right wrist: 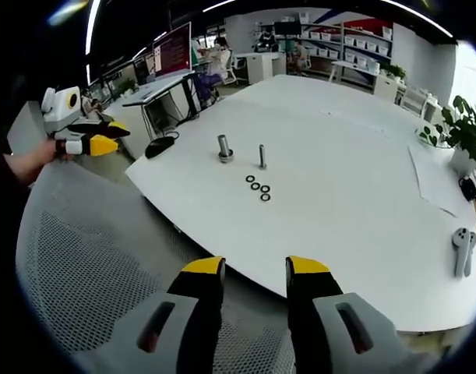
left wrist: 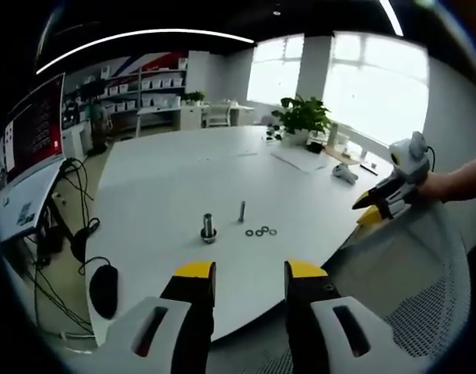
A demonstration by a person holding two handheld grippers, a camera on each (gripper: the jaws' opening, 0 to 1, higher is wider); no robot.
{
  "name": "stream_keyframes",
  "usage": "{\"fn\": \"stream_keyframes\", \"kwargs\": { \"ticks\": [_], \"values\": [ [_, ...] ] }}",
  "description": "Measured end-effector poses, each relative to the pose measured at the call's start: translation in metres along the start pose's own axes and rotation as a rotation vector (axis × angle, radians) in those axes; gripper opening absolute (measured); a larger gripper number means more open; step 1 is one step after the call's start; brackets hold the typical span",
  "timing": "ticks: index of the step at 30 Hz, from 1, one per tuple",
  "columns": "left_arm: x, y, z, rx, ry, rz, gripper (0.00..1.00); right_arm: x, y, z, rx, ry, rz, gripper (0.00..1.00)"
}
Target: Place the washer onto the threaded stud by aligning its center hole with the stud, sliding it down to the base, and recovering from edge contact or off-axis alignment until the washer reaches the visible bottom stop.
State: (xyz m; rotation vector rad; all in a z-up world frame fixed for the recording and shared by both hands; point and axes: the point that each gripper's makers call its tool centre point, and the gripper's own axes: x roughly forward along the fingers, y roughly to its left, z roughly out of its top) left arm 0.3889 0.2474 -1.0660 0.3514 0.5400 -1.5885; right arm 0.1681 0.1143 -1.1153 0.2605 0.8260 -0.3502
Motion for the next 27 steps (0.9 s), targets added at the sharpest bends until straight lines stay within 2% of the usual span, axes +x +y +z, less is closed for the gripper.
{"fn": "stream_keyframes", "kwargs": {
  "ticks": [7, 9, 12, 16, 19, 21, 24, 27],
  "values": [
    [0.0002, -0.0006, -0.0008, 0.001, 0.001, 0.001, 0.33, 0.0028, -0.0043, -0.0069, -0.01, 0.02, 0.005, 0.34],
    [0.0003, -0.0013, -0.0023, 0.007, 0.01, -0.003, 0.33, 0.0003, 0.0027, -0.0035, -0.007, 0.017, 0.007, 0.34],
    [-0.0022, -0.0029, 0.0021, -0.002, -0.013, -0.012, 0.33, -0.0001, 0.0034, -0.0038, -0.009, 0.016, 0.001, 0.34],
    [0.0016, -0.0021, 0.001, 0.008, 0.003, -0.01, 0.33, 0.0007, 0.0, -0.0055, -0.011, 0.022, 0.002, 0.34],
    [-0.0008, 0.0007, 0.0049, -0.008, -0.018, -0.003, 0.32, 0.0018, -0.0029, -0.0077, -0.012, 0.028, 0.002, 0.34],
    [-0.0003, 0.0013, 0.0049, -0.015, -0.019, -0.004, 0.32, 0.0009, 0.0032, -0.0055, -0.014, 0.026, -0.003, 0.33],
    [0.0007, 0.0012, 0.0037, 0.003, -0.015, -0.002, 0.31, 0.0042, -0.0061, -0.0086, -0.012, 0.029, -0.01, 0.33],
    [0.002, 0.0026, 0.0037, -0.005, -0.01, 0.001, 0.31, 0.0029, 0.0, -0.0071, -0.014, 0.039, -0.005, 0.33]
  ]
}}
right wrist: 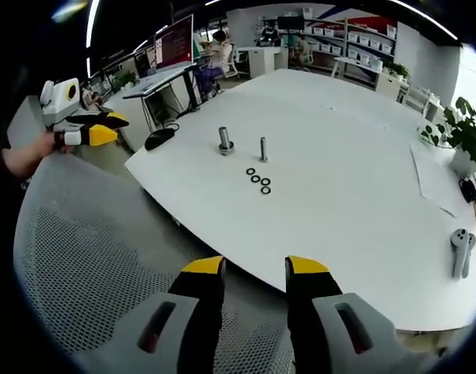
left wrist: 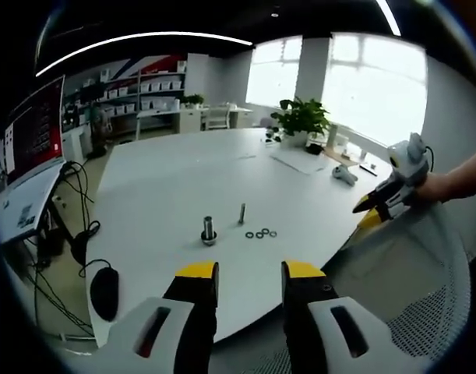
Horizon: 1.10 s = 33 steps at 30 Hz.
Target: Place the washer onto the threaded stud by aligning its center hole with the stud, sliding it down to the base, and recovering from edge contact or off-axis alignment until the washer reaches the visible bottom stop.
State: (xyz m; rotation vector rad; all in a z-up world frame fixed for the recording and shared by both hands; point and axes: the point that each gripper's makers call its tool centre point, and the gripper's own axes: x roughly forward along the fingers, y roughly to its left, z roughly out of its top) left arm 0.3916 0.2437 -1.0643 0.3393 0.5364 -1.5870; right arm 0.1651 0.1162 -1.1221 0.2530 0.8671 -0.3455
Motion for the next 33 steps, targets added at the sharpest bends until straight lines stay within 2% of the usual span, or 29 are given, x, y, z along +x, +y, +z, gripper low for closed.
{"fn": "stream_keyframes", "kwargs": {
  "ticks": [10, 17, 20, 22, 25, 29, 33],
  "values": [
    [-0.002, -0.005, -0.001, 0.005, 0.011, -0.002, 0.33, 0.002, -0.001, -0.009, -0.03, 0.054, 0.01, 0.33],
    [-0.005, -0.004, -0.002, -0.001, 0.017, -0.002, 0.32, 0.001, 0.004, -0.006, -0.013, 0.042, 0.023, 0.35],
    [-0.005, -0.003, -0.004, 0.0, 0.023, -0.007, 0.32, 0.0, 0.016, 0.0, 0.001, 0.03, 0.063, 0.36],
    [-0.005, -0.003, -0.004, 0.004, 0.027, -0.007, 0.32, 0.002, 0.014, -0.001, 0.0, 0.034, 0.07, 0.36],
    [-0.005, -0.003, -0.004, 0.003, 0.032, -0.005, 0.31, 0.004, 0.018, -0.002, -0.023, 0.072, 0.109, 0.37],
    [-0.004, -0.003, -0.006, 0.001, 0.044, -0.004, 0.29, 0.014, 0.015, -0.001, -0.153, 0.111, 0.105, 0.37],
    [-0.004, -0.003, -0.011, 0.009, 0.058, -0.01, 0.29, 0.024, 0.017, 0.0, -0.181, 0.149, 0.127, 0.37]
  ]
}}
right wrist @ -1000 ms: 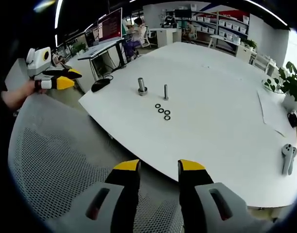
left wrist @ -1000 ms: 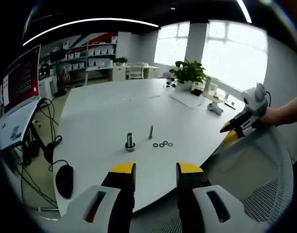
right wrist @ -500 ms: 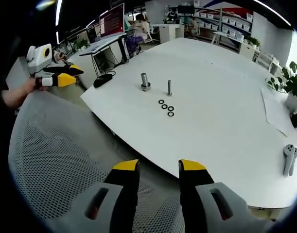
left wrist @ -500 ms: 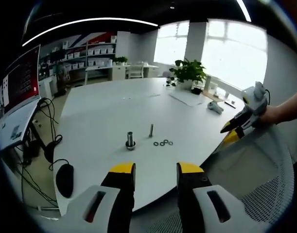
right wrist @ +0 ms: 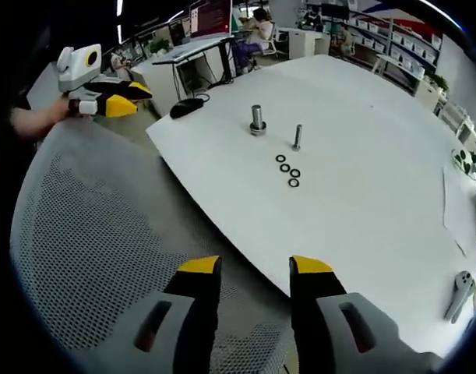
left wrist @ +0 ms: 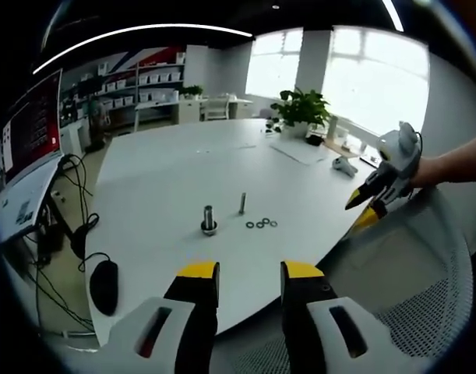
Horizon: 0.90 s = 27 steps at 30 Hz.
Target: Place the washer onto the threaded stud by aligning its center hole with the stud, sliding it down to the base, and recovering from edge contact or off-axis alignment until the washer reaches the visible bottom stop.
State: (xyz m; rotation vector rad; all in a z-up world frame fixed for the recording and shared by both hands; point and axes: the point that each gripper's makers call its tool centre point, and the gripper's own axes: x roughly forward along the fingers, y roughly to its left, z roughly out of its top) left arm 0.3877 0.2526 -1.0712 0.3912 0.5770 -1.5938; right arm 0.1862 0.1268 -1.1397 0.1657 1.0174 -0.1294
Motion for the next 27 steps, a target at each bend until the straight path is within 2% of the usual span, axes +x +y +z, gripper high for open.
{"fn": "stream_keyframes", "kwargs": {
  "ticks": [5, 10, 14, 20, 23, 24, 27],
  "values": [
    [0.0, 0.002, -0.002, -0.003, 0.003, 0.002, 0.29, 0.019, -0.011, 0.016, -0.058, 0.006, 0.012, 0.37],
    [0.002, 0.001, -0.005, 0.005, 0.017, -0.005, 0.29, 0.045, -0.016, 0.031, -0.069, 0.005, -0.001, 0.38],
    [0.003, 0.004, -0.006, 0.001, 0.017, -0.002, 0.29, 0.063, -0.024, 0.032, -0.046, 0.016, -0.008, 0.39],
    [0.003, 0.005, -0.008, 0.002, 0.025, 0.003, 0.29, 0.084, -0.037, 0.043, 0.037, 0.004, -0.009, 0.39],
    [0.003, 0.006, -0.008, 0.0, 0.026, 0.004, 0.29, 0.09, -0.039, 0.052, 0.042, 0.007, -0.015, 0.39],
    [0.003, 0.006, -0.008, 0.0, 0.027, 0.004, 0.28, 0.098, -0.046, 0.051, 0.042, 0.011, -0.017, 0.39],
    [0.003, 0.006, -0.008, 0.0, 0.026, 0.004, 0.27, 0.101, -0.046, 0.053, 0.038, 0.022, -0.023, 0.39]
  ]
}}
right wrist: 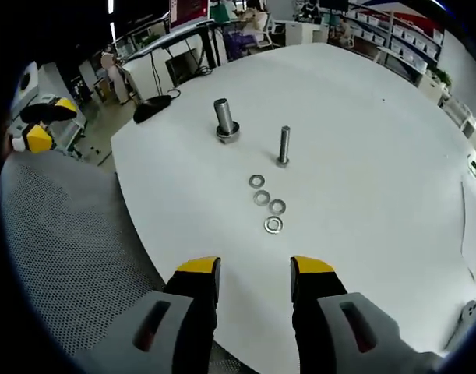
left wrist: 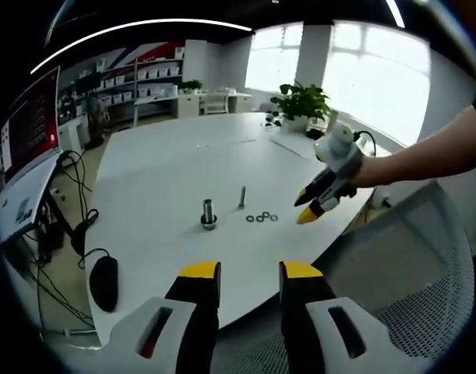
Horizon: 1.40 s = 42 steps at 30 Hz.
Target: Place the washer onto the threaded stud by aligning its center hole with the stud, sliding it down to the base, and recovering from edge contact or off-axis alignment until the washer reaches the visible bottom stop.
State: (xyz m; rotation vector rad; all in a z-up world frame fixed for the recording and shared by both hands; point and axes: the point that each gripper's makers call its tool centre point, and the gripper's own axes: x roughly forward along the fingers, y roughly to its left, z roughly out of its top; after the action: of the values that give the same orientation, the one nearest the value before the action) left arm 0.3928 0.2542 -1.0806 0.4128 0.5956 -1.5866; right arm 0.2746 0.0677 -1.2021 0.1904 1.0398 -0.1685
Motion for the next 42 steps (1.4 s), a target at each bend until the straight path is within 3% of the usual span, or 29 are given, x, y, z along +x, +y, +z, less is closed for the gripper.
{"fn": "stream_keyframes", "kwargs": {
  "ticks": [8, 11, 19, 24, 27, 29, 32, 34, 36, 42],
  "values": [
    [-0.001, -0.001, 0.004, -0.014, -0.019, 0.002, 0.28, 0.016, -0.019, 0.016, 0.088, -0.041, -0.041, 0.37],
    [-0.001, 0.001, 0.004, -0.02, -0.025, 0.011, 0.27, 0.018, -0.02, 0.011, 0.103, -0.028, -0.041, 0.37],
    [-0.001, 0.003, 0.005, -0.029, -0.032, 0.014, 0.26, 0.033, -0.02, 0.008, 0.017, 0.026, -0.02, 0.28],
    [0.0, 0.003, 0.002, -0.023, -0.015, 0.016, 0.26, 0.039, -0.009, 0.011, 0.0, 0.069, -0.009, 0.28],
    [-0.001, 0.004, 0.003, -0.027, -0.018, 0.02, 0.26, 0.047, -0.015, 0.011, -0.015, 0.07, -0.008, 0.27],
    [-0.002, 0.004, 0.004, -0.031, -0.022, 0.021, 0.26, 0.049, -0.014, 0.013, -0.073, 0.092, -0.003, 0.26],
    [-0.001, 0.003, 0.003, -0.026, -0.014, 0.02, 0.26, 0.046, -0.012, 0.012, -0.228, 0.136, -0.005, 0.24],
    [-0.001, 0.004, 0.004, -0.027, -0.015, 0.022, 0.26, 0.038, 0.0, 0.008, -0.229, 0.151, 0.012, 0.23],
    [-0.002, 0.004, 0.004, -0.033, -0.022, 0.026, 0.26, 0.048, -0.012, 0.012, -0.231, 0.165, 0.022, 0.23],
    [-0.001, 0.004, 0.004, -0.035, -0.024, 0.026, 0.26, 0.046, -0.006, 0.013, -0.323, 0.236, 0.05, 0.21]
  ]
}}
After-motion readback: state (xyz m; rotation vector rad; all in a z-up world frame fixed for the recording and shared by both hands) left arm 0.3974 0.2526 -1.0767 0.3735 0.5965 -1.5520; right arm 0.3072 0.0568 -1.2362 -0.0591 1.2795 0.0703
